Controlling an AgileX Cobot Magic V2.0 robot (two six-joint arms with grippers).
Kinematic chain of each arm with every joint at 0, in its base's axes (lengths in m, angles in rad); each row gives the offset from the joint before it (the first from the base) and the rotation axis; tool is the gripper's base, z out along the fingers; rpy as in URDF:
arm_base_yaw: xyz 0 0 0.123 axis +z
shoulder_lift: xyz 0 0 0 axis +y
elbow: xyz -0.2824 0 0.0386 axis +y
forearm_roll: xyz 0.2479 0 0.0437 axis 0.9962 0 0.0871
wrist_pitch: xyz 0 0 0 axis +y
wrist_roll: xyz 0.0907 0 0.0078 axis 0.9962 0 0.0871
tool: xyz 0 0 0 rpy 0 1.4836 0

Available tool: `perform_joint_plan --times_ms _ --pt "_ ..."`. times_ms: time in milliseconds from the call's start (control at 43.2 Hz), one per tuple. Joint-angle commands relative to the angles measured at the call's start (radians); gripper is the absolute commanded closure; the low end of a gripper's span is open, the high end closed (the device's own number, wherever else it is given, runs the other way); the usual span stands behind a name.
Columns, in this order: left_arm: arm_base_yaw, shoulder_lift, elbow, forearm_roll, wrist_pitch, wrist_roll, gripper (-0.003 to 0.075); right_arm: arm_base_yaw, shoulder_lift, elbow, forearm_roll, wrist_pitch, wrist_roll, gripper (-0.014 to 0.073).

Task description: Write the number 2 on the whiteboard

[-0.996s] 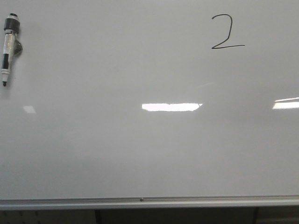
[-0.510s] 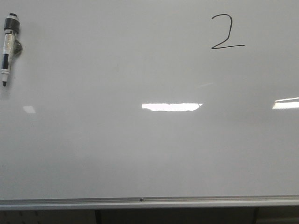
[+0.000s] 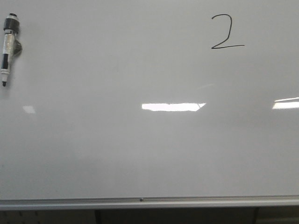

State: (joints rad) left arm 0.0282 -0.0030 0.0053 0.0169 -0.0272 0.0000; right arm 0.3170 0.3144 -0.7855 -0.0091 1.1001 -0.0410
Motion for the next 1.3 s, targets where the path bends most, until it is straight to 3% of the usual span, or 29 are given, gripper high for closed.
perform_joint_plan --times_ms 0,255,463,857,1275 --pt "-0.001 -0.019 0.021 -0.008 -0.085 0.000 0.0739 -0.044 -0.019 0.047 0.009 -0.179 -0.003 0.0662" --pt "-0.001 -0.019 0.021 -0.008 -0.085 0.000 0.0740 -0.183 -0.198 0.373 0.062 -0.683 -0.003 0.0662" --pt "-0.001 -0.019 0.021 -0.008 -0.085 0.000 0.0739 -0.303 -0.282 0.600 0.063 -0.927 -0.003 0.0662" --pt "-0.001 -0.019 0.021 -0.008 -0.085 0.000 0.0740 -0.329 -0.341 0.812 0.077 -1.202 -0.003 0.0662" --pt "-0.001 -0.019 0.021 -0.008 -0.085 0.000 0.0740 -0.329 -0.340 0.812 0.077 -1.203 -0.003 0.0662"
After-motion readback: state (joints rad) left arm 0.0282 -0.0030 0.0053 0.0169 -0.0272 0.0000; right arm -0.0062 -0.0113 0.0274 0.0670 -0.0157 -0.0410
